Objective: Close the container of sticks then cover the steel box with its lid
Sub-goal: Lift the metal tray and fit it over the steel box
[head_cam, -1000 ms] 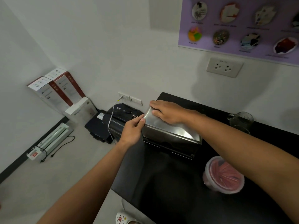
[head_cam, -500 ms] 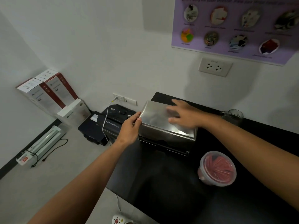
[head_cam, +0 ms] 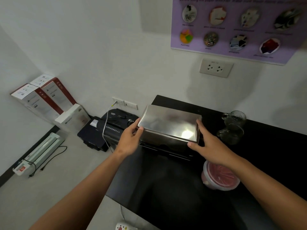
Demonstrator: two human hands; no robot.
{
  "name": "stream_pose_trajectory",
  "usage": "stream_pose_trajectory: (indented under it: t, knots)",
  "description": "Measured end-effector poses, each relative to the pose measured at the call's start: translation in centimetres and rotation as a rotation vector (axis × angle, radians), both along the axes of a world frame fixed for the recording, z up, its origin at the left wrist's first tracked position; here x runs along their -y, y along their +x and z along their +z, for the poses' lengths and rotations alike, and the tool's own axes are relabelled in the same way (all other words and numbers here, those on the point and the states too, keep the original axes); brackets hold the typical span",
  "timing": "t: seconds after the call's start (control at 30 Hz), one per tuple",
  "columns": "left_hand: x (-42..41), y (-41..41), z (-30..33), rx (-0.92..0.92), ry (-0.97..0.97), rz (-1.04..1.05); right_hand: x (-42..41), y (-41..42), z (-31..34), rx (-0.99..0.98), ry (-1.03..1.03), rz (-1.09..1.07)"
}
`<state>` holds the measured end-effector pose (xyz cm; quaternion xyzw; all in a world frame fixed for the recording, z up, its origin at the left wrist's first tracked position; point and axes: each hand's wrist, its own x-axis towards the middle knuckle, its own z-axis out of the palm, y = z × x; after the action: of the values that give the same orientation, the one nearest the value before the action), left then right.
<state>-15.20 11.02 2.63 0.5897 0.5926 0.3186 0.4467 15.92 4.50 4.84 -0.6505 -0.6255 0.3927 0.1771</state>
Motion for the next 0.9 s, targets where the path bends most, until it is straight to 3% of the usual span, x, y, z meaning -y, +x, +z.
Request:
stream_pose_trajectory:
  t: [0.5, 0.9]
  knots:
    - [-0.5, 0.8, -0.3, -0.021, 0.074, -0.044, -1.6, -2.8, -1.6, -0.183, 0.035, -0.259]
    - [-3.1, 1.3, -0.2, 0.037, 0.039, -0.037, -4.5, -2.4, -1.9, -0.201, 0.013, -0.282]
